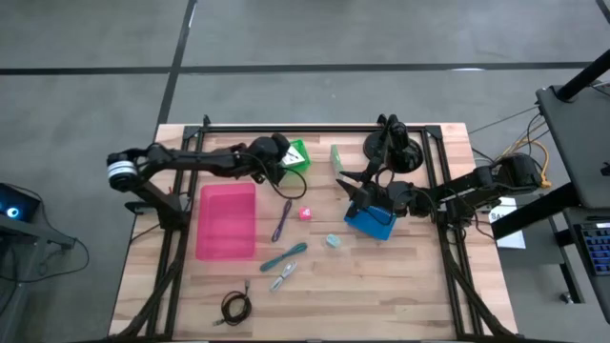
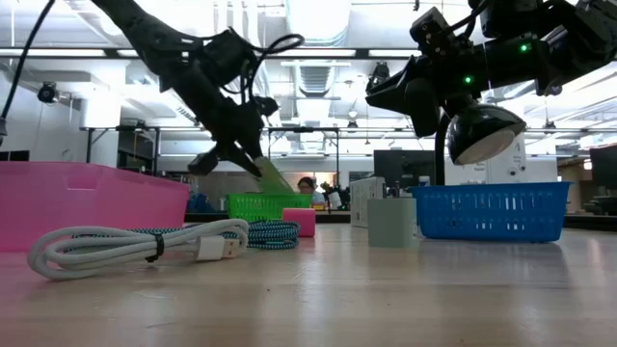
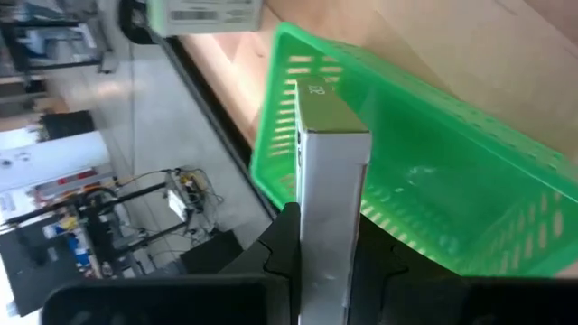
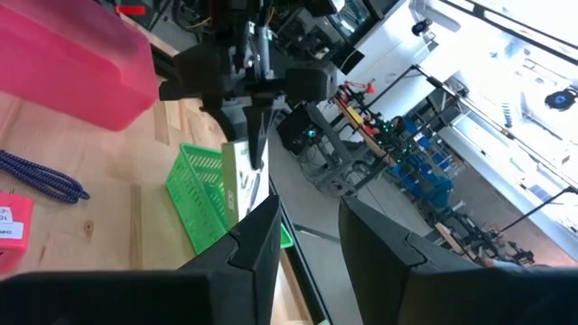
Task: Pick and place items into bin
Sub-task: Put the bottom card reader box into the green bin
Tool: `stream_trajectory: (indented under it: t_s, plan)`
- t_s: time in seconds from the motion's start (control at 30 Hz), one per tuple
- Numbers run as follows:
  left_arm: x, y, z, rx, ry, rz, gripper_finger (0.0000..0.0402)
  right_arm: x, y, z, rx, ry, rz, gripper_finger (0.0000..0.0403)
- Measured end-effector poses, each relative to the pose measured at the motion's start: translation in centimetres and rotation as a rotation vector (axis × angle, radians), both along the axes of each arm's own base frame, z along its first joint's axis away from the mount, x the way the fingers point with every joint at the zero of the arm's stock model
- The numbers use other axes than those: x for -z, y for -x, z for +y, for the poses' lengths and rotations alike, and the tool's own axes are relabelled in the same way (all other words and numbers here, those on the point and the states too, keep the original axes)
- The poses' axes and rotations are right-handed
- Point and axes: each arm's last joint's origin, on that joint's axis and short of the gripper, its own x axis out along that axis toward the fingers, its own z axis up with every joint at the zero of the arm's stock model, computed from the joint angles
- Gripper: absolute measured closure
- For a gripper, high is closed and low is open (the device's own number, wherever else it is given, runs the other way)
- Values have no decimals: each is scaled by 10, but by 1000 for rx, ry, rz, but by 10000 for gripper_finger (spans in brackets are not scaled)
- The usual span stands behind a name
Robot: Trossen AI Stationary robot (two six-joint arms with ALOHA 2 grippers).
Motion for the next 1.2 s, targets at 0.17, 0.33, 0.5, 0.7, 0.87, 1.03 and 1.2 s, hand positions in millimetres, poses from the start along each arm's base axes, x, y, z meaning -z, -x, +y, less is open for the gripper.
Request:
stream_trajectory:
  t_s: [0.17, 0.33, 0.5, 0.7, 0.87, 1.03, 1.2]
  plan:
    - [-1, -2, 1, 0, 0, 1, 369, 0, 0, 0, 0, 2, 2, 305]
    - [-3, 0, 0, -1, 1, 7, 369, 0, 0, 0, 0, 2, 2, 307]
    - [-2, 1, 0, 8, -6, 27, 347, 0, 0, 0, 0, 2, 1, 310]
    - [-3, 1, 1, -26, -3, 11, 334, 0, 0, 0, 0, 2, 1, 312]
    - [-3, 1, 2, -90, 24, -30, 331, 0, 0, 0, 0, 2, 1, 315]
    - [-3, 1, 2, -107, 38, -46, 330, 0, 0, 0, -1, 2, 1, 316]
    - [-3, 2, 2, -111, 39, -47, 329, 0, 0, 0, 0, 2, 2, 315]
